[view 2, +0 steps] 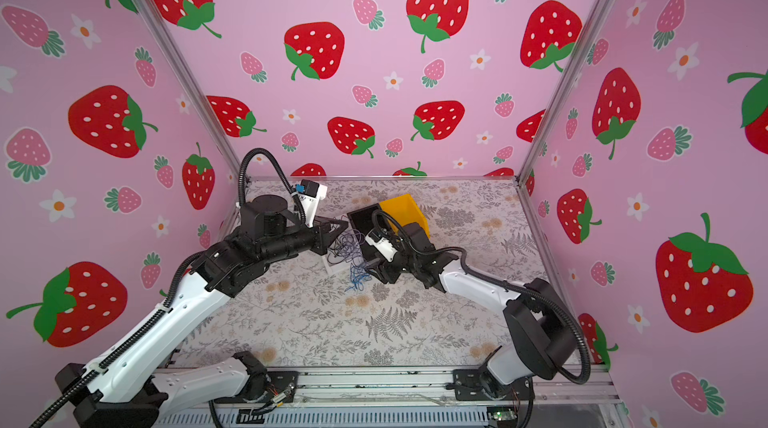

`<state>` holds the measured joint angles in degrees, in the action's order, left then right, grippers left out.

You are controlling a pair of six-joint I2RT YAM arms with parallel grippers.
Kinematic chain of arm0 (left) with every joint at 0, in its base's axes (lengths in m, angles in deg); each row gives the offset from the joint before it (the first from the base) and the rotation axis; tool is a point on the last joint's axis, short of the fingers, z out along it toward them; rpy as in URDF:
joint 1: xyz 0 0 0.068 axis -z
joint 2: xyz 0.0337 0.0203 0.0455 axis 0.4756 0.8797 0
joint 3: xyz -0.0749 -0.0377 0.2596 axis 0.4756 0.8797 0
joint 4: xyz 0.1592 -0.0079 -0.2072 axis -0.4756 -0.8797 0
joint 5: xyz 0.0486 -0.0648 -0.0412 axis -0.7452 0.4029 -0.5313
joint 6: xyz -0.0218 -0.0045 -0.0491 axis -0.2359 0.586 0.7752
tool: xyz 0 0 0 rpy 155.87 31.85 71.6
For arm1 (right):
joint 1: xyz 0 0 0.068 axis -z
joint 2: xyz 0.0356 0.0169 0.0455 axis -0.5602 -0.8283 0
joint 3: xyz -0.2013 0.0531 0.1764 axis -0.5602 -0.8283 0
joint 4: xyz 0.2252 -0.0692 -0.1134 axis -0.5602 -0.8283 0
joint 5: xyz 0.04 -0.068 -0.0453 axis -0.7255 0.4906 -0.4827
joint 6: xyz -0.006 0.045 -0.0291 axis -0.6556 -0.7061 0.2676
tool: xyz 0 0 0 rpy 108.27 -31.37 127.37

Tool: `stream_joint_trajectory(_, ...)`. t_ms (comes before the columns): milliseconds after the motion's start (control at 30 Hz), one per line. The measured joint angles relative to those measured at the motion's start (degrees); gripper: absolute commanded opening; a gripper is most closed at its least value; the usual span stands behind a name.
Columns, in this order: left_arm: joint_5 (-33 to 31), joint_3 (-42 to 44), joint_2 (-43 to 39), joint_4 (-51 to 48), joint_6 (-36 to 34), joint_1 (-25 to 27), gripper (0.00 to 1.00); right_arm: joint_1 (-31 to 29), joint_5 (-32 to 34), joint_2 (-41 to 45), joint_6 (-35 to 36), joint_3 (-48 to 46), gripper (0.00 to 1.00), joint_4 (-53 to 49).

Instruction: Untangle the cables

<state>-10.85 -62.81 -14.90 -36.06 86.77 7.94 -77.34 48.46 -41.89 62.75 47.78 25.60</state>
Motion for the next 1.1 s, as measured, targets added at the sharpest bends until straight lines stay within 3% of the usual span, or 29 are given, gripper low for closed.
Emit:
stream_joint_trajectory(233,-0.2,-4.3,2.3,0.9,-1.7,2.0,0.0,7.3,3.0,8.2,0.0,-4.2,0.61,-1.1)
stream_joint_trajectory(400,-0.4,-6.6,3.8,0.7,-3.0,3.0,0.0,7.8,3.9,12.3,1.4,-4.6,0.64,-2.8)
stream_joint_trajectory(633,-0.4,-12.4,7.6,0.9,-4.7,4.7,0.0,7.8,-1.2,20.4,1.7,-7.8,0.69,2.2)
stream_joint_trajectory(933,-0.8,-12.8,9.7,2.1,-5.0,6.2,0.0,5.7,-5.2,15.8,1.1,-7.1,0.7,5.3)
stream_joint_trajectory(1033,-1.0,-13.4,10.4,2.3,-5.1,7.1,0.0,5.2,-5.1,13.2,0.1,-7.9,0.61,7.1)
stream_joint_trajectory(1100,-1.0,-13.8,10.5,2.5,-5.3,7.6,0.0,5.1,-5.3,12.2,-1.0,-8.4,0.38,8.4)
